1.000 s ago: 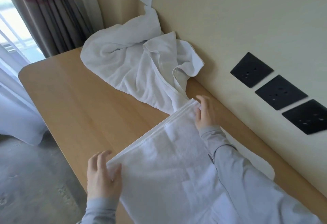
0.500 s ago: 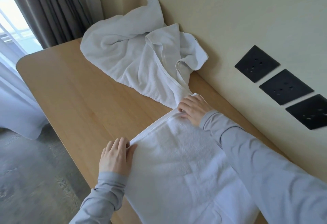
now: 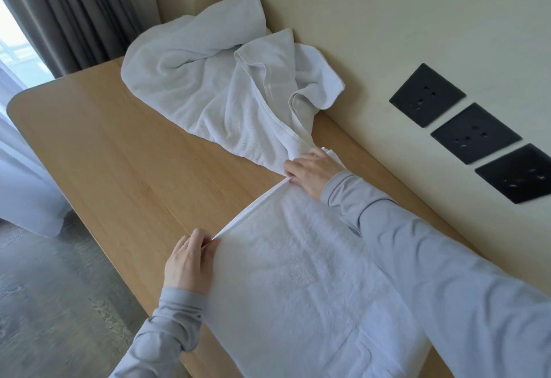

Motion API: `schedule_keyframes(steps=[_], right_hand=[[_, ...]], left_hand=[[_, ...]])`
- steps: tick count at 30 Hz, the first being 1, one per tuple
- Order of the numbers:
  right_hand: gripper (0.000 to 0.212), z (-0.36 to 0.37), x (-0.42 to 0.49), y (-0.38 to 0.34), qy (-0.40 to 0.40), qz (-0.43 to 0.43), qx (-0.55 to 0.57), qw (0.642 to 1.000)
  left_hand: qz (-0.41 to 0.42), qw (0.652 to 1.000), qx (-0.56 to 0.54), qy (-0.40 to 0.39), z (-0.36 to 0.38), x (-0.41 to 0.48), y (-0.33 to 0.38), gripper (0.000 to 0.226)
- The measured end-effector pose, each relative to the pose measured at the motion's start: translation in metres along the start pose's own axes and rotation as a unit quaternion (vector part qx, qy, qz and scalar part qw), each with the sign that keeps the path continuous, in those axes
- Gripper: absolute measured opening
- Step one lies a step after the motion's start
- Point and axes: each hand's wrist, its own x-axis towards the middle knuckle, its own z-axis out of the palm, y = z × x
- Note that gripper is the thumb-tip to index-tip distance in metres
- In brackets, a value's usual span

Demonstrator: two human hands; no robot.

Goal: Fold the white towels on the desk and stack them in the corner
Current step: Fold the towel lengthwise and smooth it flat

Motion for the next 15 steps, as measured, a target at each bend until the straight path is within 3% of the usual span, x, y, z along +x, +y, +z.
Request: schedule_keyframes(steps=[5,7,10,12,14,15], right_hand=[[0.02,0.013,0.007,-0.006,-0.003,0.055,-0.042,0.998],[0.028,0.01,0.002,-0.008,0.056,0.116,-0.092,0.987],[0.029,0.006,-0.009,-0.027,0.241,0.194,-0.077,0.948],[0.035,0.02,-0.022,-0.067,0.27,0.076,0.048,0.959],[0.044,0.043,-0.047,-0.107,0.173,-0.113,0.099,0.973],[0.047,0.053,-0.061,-0.108,0.12,-0.159,0.081,0.977]], left_hand=[[-0.056,0.997,-0.031,-0.048,-0.001,0.009,-0.008,0.016],[-0.079,0.994,-0.03,-0.068,-0.002,0.013,-0.011,0.018],[-0.09,0.993,-0.017,-0.079,0.0,0.015,-0.01,0.017],[-0.08,0.994,-0.019,-0.075,0.0,0.012,-0.008,0.018],[-0.073,0.994,-0.03,-0.071,-0.001,0.01,-0.006,0.019],[-0.074,0.994,-0.035,-0.068,-0.002,0.009,-0.007,0.02]])
